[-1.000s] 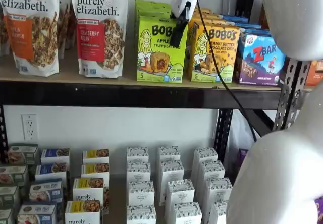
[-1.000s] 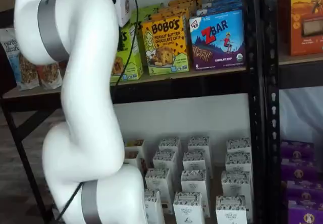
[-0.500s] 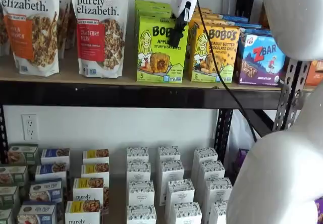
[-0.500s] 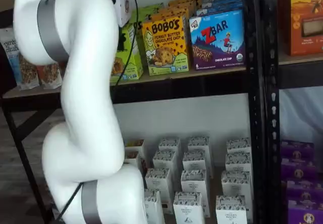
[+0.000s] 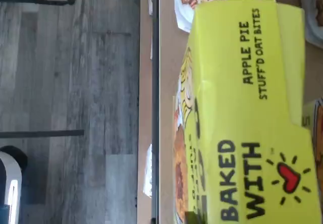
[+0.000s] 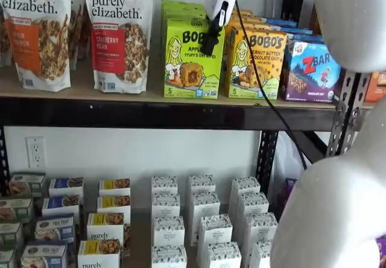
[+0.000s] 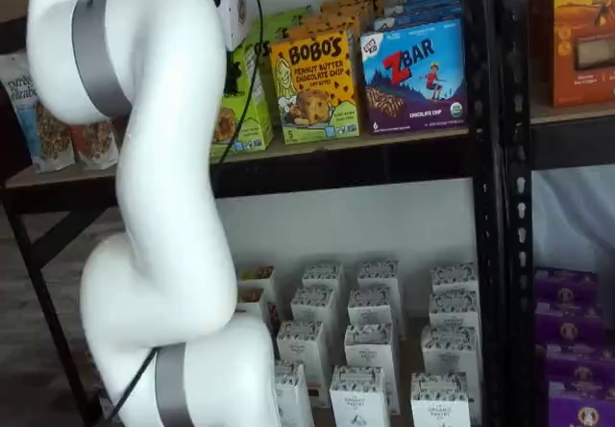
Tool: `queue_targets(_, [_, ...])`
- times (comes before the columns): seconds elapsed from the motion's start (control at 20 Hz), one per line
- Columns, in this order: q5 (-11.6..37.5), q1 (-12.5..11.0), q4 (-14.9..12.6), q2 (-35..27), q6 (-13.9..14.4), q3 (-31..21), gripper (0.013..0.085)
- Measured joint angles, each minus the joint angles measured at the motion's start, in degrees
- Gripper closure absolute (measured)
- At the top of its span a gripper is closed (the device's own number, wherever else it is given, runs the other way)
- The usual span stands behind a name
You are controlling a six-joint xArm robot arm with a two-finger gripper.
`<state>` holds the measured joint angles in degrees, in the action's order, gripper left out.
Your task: Pick the green box on the top shelf, the fourth from the left
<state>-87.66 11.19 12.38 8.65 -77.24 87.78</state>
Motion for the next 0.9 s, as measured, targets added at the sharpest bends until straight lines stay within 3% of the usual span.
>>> queue_targets(0.85, [-2.1, 0.2, 0.6, 2.2, 0.6, -0.6, 0.069])
queue_targets(0.9, [-2.2, 0.2, 0.7, 2.4, 0.6, -0.7, 0.073])
